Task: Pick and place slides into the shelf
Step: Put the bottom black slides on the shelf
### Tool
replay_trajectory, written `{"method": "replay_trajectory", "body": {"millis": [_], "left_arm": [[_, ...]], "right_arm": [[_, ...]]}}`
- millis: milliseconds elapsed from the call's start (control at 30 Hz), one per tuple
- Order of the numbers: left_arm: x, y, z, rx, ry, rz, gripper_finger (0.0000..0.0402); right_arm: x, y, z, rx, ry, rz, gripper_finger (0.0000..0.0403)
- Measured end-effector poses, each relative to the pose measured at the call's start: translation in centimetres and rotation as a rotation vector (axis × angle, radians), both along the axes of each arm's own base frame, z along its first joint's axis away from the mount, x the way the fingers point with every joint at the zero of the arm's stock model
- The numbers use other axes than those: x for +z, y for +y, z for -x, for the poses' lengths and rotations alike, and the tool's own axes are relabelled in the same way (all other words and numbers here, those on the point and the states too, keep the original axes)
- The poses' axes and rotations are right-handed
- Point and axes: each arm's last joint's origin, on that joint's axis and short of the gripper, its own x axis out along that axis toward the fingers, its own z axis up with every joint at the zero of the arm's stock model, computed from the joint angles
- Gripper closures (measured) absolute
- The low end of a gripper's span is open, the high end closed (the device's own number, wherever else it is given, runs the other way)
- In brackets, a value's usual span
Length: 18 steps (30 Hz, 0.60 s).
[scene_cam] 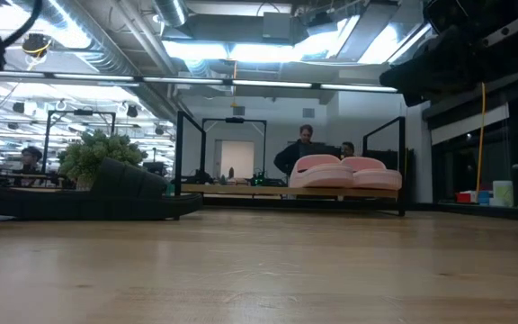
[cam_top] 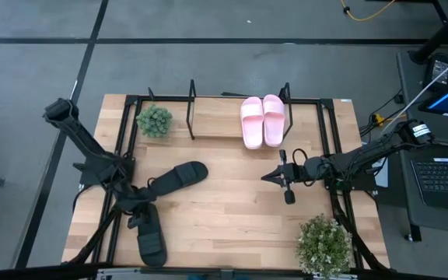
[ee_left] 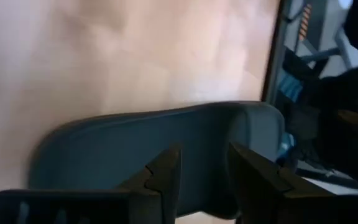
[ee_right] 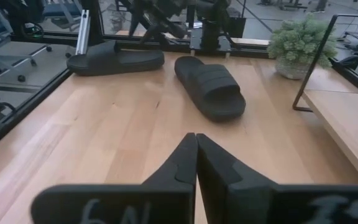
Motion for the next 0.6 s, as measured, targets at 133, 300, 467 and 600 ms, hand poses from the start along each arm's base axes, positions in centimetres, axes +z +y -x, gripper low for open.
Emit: {"method": "replay_trajectory", "body": {"millis": [133, 300, 467, 600], "left_arm": [[-0.5, -1.1, -0.3, -0.031, -0.008, 0.011, 0.028], [-1.3, -1.9, -0.3, -0.019, 0.041, 0.01, 0.028], [-1.3, -2.5, -0.3, -0.027, 0.031, 0.045, 0.028], [-0.7, -3.1, -0.4, -0.048, -0.042, 0.084, 0.028]], "right_arm": [[0.0, 0.0, 0.0, 0.0, 0.0, -0.001, 0.0391], [0.0, 0.0, 0.0, -0.001, 0.0, -0.003, 0.0391], [0.0, 0.0, 0.0, -0.008, 0.002, -0.028, 0.0391], [0.0, 0.0, 0.0, -0.008, 0.002, -0.029, 0.0391]]}}
